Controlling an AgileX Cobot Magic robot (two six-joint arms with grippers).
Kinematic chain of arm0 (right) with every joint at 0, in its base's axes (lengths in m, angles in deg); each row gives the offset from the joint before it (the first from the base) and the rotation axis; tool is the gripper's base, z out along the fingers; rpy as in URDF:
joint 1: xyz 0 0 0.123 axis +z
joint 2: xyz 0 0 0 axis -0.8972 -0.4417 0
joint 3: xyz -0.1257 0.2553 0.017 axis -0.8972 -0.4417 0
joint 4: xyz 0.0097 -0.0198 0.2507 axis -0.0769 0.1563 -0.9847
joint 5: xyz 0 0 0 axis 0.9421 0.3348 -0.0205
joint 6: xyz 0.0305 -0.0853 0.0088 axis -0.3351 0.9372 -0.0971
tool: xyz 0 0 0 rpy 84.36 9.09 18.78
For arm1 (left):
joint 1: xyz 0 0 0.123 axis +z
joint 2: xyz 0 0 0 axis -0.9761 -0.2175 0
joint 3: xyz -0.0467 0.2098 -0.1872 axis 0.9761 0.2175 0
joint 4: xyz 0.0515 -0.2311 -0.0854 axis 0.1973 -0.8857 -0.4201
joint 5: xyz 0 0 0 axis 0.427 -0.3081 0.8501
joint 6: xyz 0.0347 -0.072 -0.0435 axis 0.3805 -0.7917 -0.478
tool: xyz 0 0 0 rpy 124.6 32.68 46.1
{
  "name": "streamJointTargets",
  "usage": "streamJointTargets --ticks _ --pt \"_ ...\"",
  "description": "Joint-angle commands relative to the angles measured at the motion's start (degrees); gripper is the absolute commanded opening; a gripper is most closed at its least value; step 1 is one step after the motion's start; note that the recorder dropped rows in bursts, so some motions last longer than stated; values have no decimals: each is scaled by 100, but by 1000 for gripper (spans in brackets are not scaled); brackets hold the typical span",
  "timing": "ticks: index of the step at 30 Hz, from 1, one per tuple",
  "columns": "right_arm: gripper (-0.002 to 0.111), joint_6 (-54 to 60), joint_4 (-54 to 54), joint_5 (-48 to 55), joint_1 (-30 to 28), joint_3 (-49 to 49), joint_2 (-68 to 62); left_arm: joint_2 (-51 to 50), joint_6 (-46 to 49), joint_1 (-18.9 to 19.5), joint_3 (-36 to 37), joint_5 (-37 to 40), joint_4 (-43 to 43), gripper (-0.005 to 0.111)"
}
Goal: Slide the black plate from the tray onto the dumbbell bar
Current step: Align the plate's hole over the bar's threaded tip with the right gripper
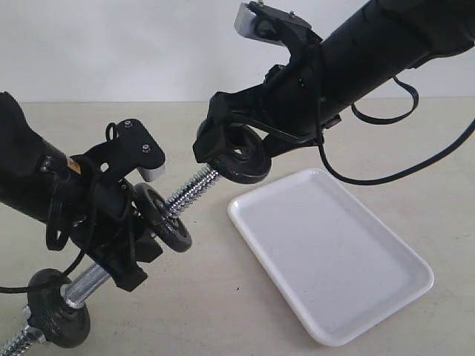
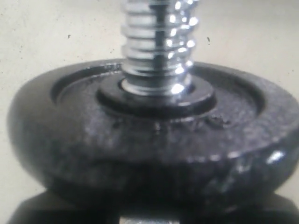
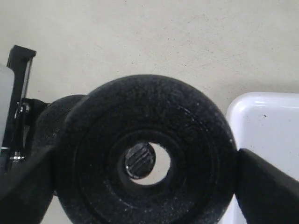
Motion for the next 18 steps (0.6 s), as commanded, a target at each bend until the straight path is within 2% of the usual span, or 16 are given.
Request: streamJointTargets --ticks 1,10,13,18 --pt "0 87 -215 -142 -11 95 90 464 69 -22 -172 -383 -281 4" --pt "0 136 -388 -85 -11 95 90 473 169 -22 -172 -118 -292 4" --pt "0 408 -869 -9 -11 95 90 495 246 -22 -172 -236 -440 4" --pt "0 387 -870 15 -11 95 90 787 342 -22 -172 -534 -594 4"
